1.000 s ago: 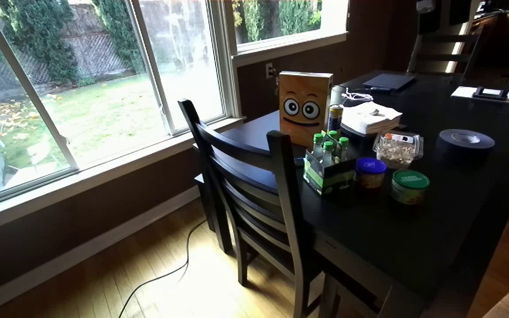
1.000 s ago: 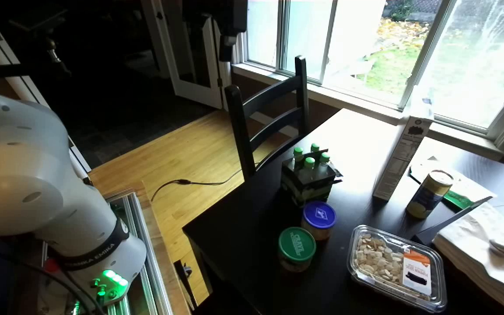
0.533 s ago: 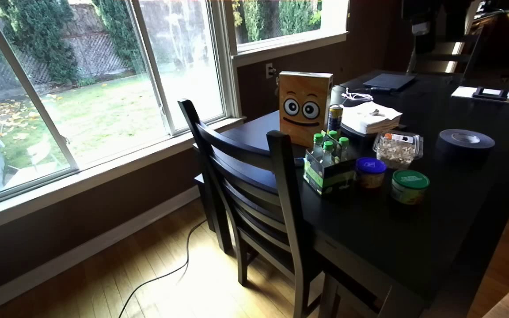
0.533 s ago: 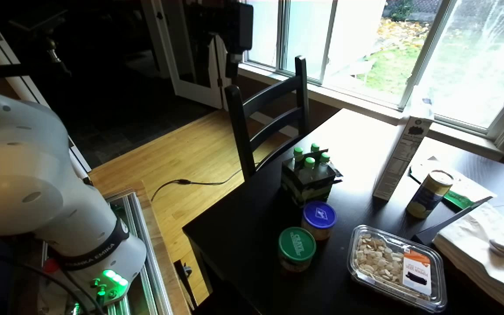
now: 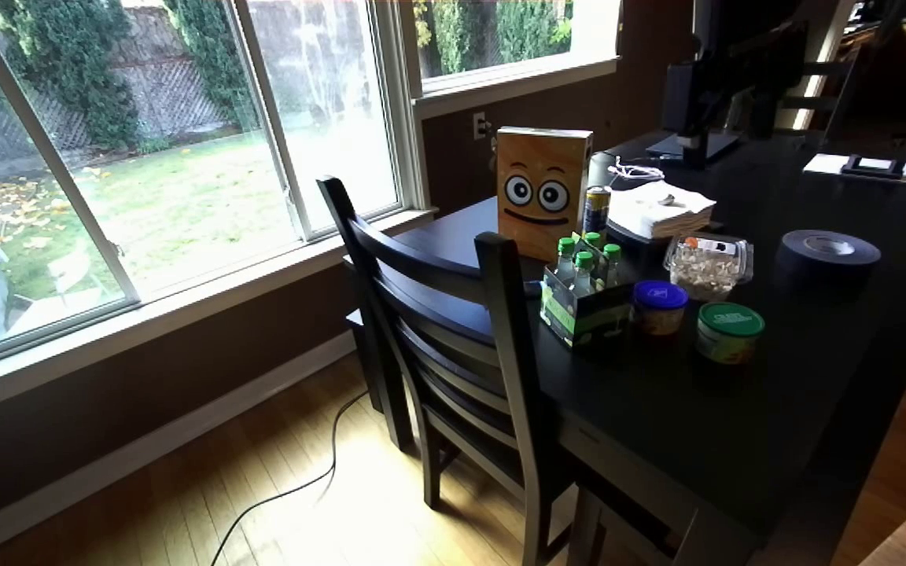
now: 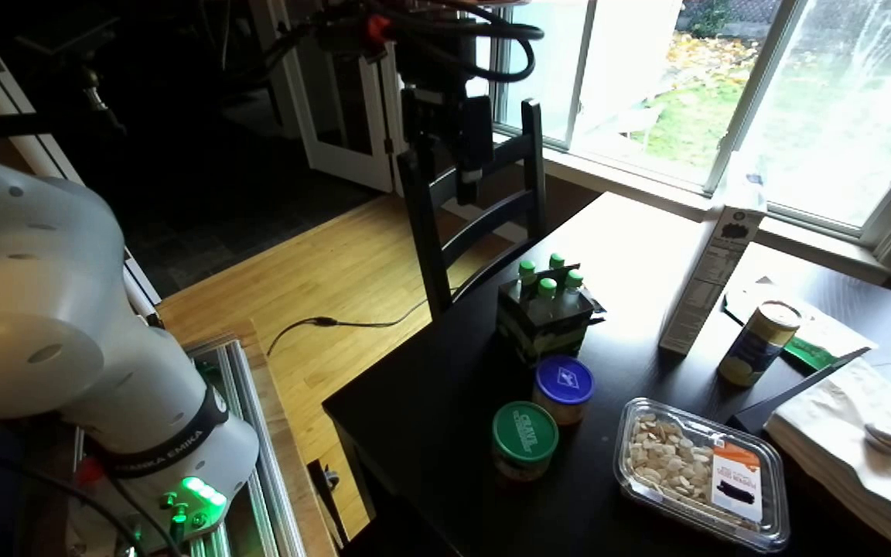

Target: Pick up the bottle from the box and put it on the table

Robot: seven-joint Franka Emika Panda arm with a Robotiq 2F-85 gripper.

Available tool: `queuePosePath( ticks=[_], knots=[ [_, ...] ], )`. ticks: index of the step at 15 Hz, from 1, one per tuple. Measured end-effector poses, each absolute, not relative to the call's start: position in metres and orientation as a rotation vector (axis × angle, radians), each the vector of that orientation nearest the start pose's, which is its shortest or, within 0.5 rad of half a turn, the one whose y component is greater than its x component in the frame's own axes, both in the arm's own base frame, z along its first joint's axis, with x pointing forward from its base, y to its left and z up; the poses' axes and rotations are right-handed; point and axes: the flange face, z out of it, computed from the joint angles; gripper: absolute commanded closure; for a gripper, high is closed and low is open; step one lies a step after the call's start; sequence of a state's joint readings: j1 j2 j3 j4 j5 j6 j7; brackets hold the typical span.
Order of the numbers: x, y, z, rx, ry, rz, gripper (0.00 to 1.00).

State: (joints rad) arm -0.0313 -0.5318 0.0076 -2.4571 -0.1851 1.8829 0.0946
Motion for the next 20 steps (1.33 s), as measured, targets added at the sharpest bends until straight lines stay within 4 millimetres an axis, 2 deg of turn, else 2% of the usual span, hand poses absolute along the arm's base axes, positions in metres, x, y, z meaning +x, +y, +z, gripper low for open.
queuePosePath(
  ticks=[3, 5, 10, 14, 20],
  knots=[
    [0.391, -0.02, 0.469, -3.292, 0.1, -0.125, 0.0],
    [0.392, -0.017, 0.456, -3.256, 0.11, -0.172, 0.0],
    [0.388, -0.013, 0.413, -3.207, 0.128, -0.135, 0.0],
    [0.387, -0.013, 0.386, -3.207, -0.053, -0.035, 0.0],
    [0.387, -0.015, 0.38, -3.202, -0.108, -0.007, 0.0]
  ],
)
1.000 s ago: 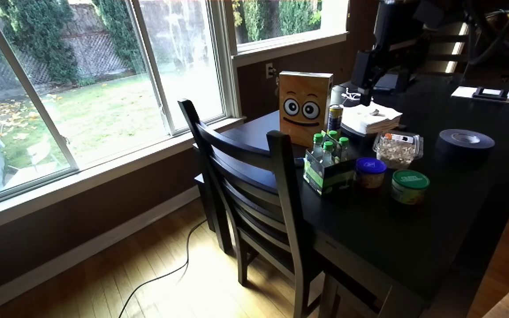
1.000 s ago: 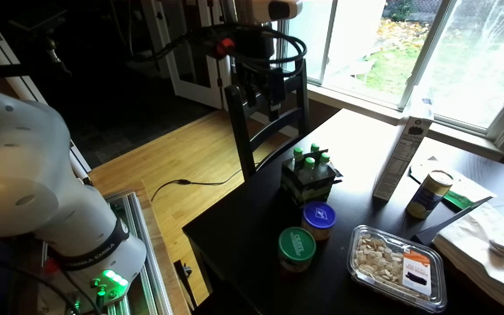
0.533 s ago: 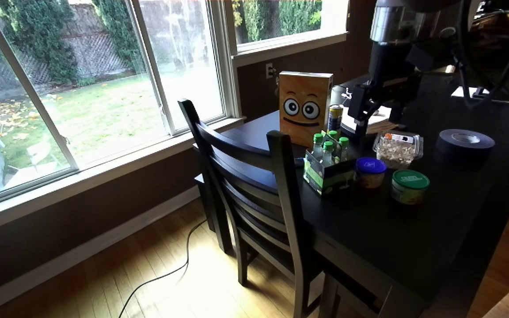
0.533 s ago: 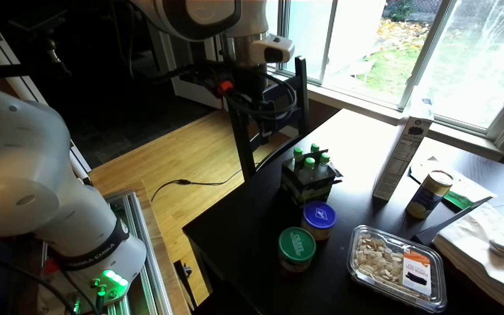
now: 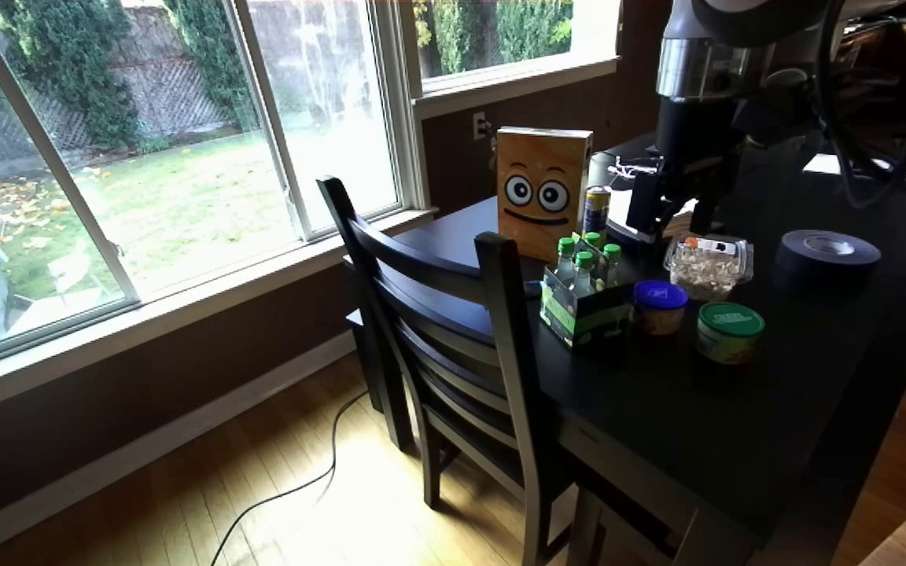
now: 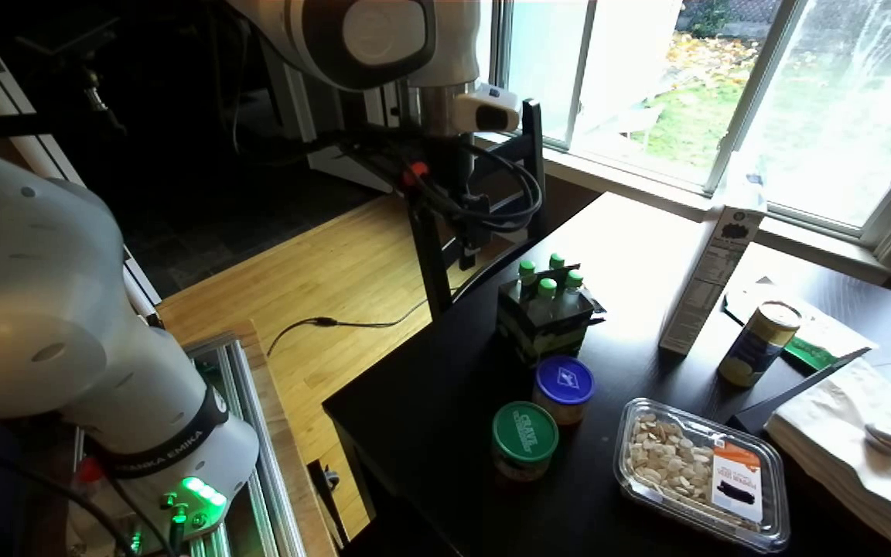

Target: Pick up the bottle from the box and put it on the table

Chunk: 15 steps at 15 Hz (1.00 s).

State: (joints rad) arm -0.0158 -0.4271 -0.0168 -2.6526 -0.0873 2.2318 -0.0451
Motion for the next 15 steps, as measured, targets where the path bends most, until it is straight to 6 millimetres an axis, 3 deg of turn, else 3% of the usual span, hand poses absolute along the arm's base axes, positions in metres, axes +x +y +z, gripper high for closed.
queuePosePath(
  ticks=[5, 10, 15],
  knots=[
    [0.396, -0.027, 0.376, -3.16, -0.279, -0.068, 0.0],
    [0.422, -0.052, 0.353, -3.105, -0.484, -0.104, 0.0],
    [0.447, -0.043, 0.338, -3.028, -0.685, -0.122, 0.0]
  ],
)
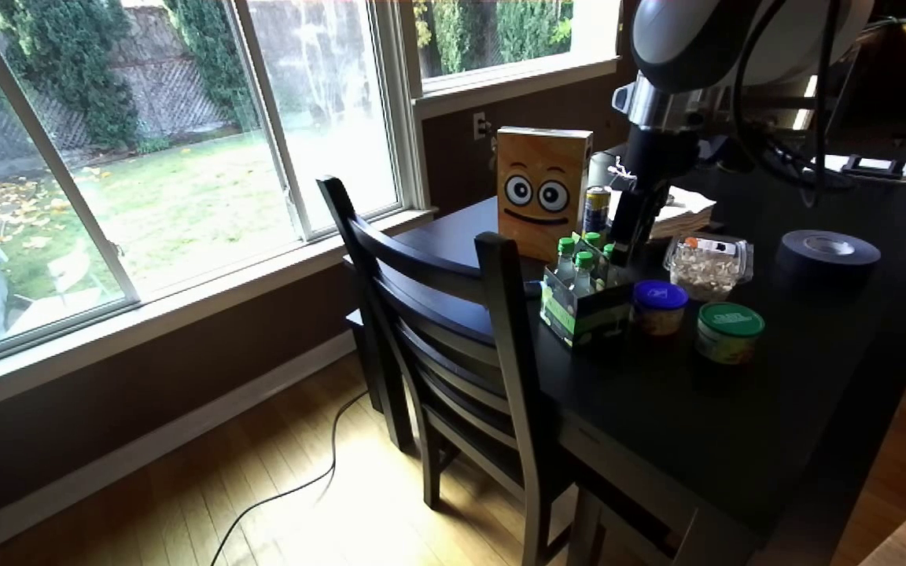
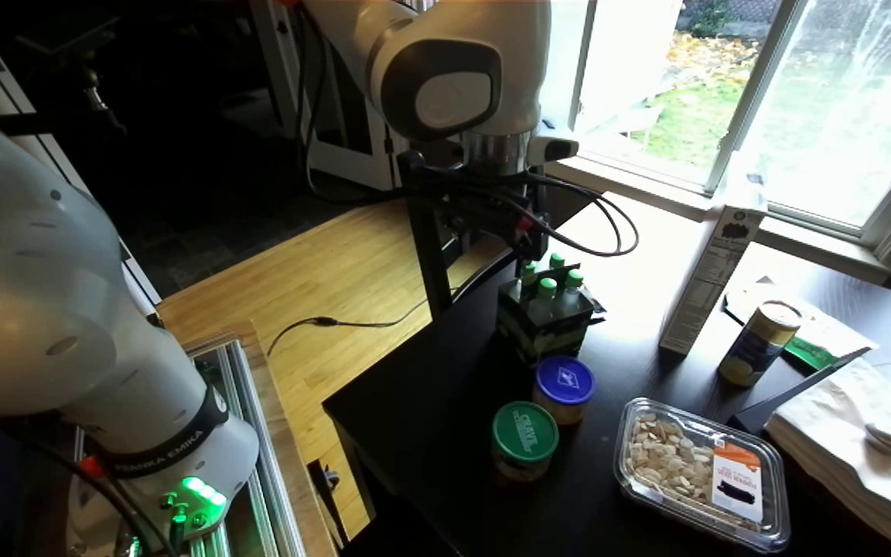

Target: Pick up the bottle from the box and put it on the table

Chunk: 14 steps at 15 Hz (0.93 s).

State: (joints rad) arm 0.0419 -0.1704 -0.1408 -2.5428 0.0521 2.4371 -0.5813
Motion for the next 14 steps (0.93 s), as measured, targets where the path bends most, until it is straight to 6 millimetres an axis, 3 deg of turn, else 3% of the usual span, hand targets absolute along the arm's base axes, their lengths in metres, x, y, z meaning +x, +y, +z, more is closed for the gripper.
queuePosePath(
  ticks=[2, 3, 5, 8, 9, 11, 14],
  knots=[
    [0.455, -0.037, 0.338, -3.017, -0.756, -0.146, 0.01],
    [0.46, -0.036, 0.338, -3.017, -0.784, -0.167, 0.12],
    [0.468, -0.035, 0.336, -3.019, -0.831, -0.209, 0.18],
    [0.479, -0.035, 0.327, -3.016, -0.898, -0.243, 0.4],
    [0.481, -0.035, 0.323, -3.011, -0.919, -0.244, 0.38],
    [0.485, -0.032, 0.316, -3.002, -0.958, -0.239, 0.47],
    [0.49, -0.028, 0.31, -2.991, -1.0, -0.231, 0.48]
  ],
)
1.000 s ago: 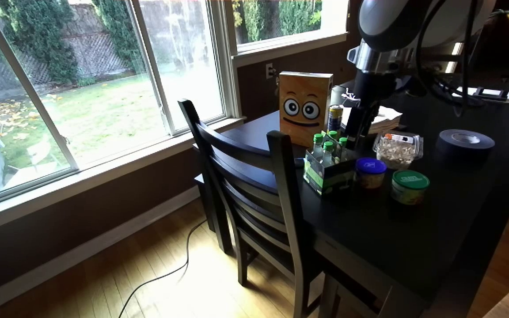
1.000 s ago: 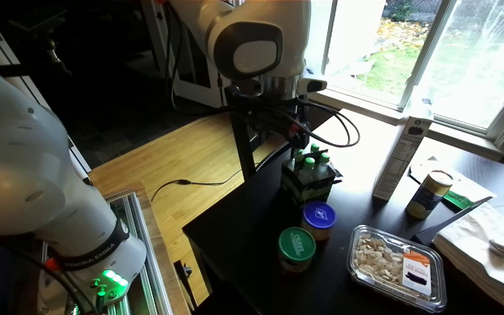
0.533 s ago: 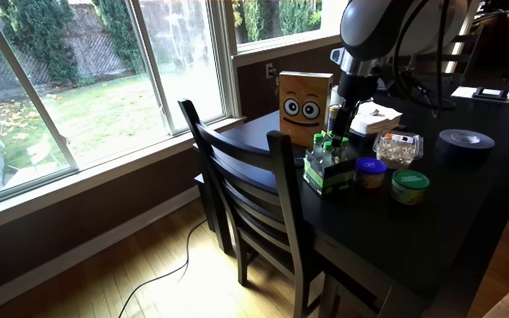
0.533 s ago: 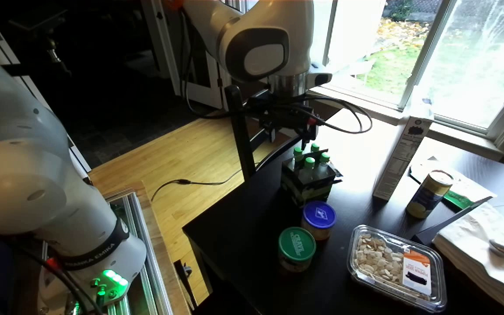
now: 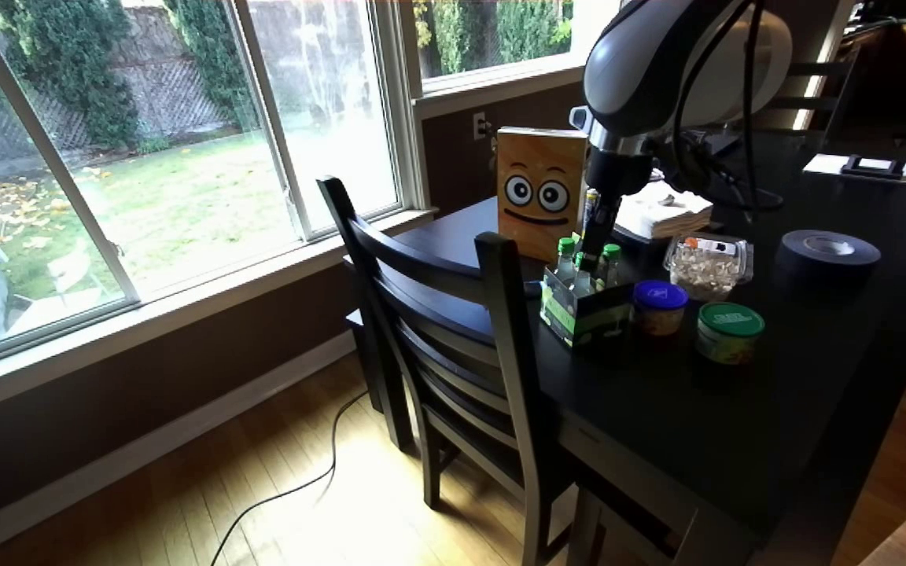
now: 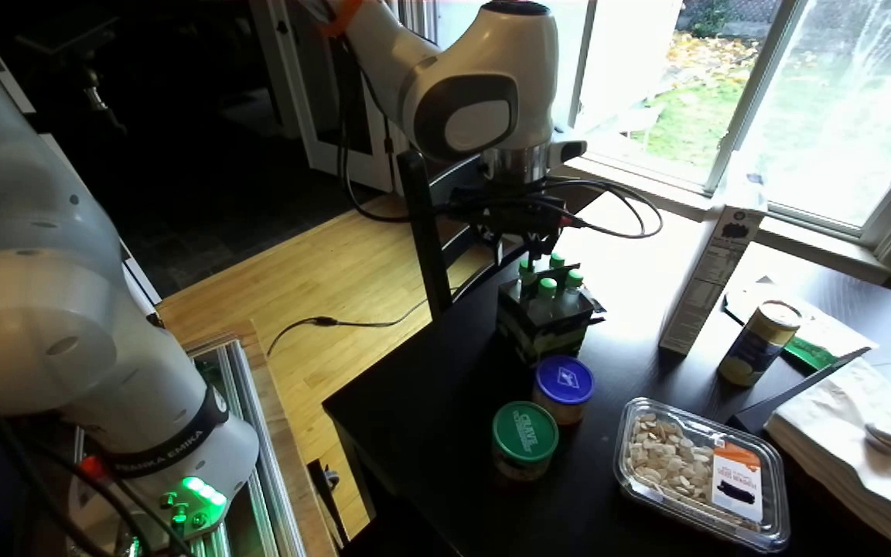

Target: Pick up the bottle from the box and put it on the table

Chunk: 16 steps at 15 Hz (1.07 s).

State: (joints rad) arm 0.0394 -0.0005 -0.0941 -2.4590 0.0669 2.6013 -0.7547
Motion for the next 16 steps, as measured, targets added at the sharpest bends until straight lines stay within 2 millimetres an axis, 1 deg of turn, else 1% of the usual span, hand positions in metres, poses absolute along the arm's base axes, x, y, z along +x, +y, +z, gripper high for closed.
queuePosePath(
  ticks=[1, 4, 5, 6, 10, 11, 13, 14, 16],
  knots=[
    [0.492, -0.028, 0.309, -2.99, -1.006, -0.229, 0.48],
    [0.495, -0.03, 0.31, -2.991, -1.008, -0.236, 0.44],
    [0.496, -0.031, 0.31, -2.993, -1.007, -0.238, 0.46],
    [0.496, -0.032, 0.31, -2.995, -1.004, -0.242, 0.45],
    [0.498, -0.035, 0.309, -3.003, -0.998, -0.263, 0.51],
    [0.498, -0.036, 0.309, -3.005, -0.997, -0.266, 0.5],
    [0.499, -0.037, 0.309, -3.008, -0.995, -0.276, 0.55],
    [0.499, -0.037, 0.309, -3.009, -0.994, -0.277, 0.62],
    [0.499, -0.038, 0.309, -3.009, -0.994, -0.278, 0.72]
  ],
)
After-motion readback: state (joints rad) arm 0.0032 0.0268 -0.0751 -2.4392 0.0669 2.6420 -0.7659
